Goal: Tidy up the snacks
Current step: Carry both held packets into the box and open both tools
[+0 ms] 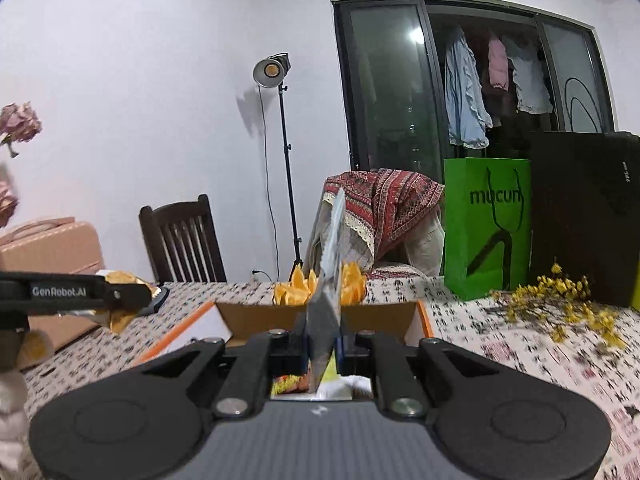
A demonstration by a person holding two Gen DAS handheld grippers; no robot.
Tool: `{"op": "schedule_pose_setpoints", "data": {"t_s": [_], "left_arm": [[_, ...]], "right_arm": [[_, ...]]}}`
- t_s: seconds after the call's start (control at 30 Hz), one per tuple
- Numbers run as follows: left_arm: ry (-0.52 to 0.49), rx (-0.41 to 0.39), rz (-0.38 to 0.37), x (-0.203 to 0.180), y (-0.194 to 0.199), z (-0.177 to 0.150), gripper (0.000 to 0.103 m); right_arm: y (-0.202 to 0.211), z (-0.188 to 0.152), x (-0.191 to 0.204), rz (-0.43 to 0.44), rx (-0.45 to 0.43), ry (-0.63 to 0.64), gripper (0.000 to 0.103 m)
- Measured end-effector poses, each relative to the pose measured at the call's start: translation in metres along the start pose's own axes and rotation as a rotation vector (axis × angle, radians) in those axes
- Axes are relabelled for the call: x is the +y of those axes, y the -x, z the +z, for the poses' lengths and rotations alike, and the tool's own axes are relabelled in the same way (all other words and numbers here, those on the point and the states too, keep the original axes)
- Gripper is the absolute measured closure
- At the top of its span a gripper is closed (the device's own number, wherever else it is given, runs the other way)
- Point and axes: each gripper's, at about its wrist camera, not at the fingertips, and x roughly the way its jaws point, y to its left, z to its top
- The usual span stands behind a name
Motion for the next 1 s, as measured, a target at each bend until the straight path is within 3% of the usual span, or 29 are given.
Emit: {"op": "schedule_pose_setpoints", "data": {"t_s": [0.27, 0.5, 0.87, 0.97, 1.0], "left_arm": [[0.041, -0.024, 0.056, -0.003, -0.056, 0.010, 0.055], [0.037, 0.010, 0.083, 0.007, -0.095, -0.014, 0.055], [0.030, 0.042, 0.085, 0.016, -0.106, -0.026, 0.052], [0.021, 0.032, 0.095, 0.016, -0.103, -0.026, 0.028], [0.017, 0.024, 0.107, 0.015, -0.101, -0.027, 0.015]], "right_arm": [[-0.063, 0.012, 0.000, -0.028, 0.032, -0.035, 0.091], [-0.103, -0.018, -0.022, -0.027, 0.079, -0.097, 0.091], [-0.119, -0.033, -0.024, 0.001, 0.134, -0.090, 0.091], [-0.120, -0.034, -0.022, 0.006, 0.141, -0.071, 0.087], [-0.119, -0.034, -0.020, -0.002, 0.141, -0.062, 0.073]]}}
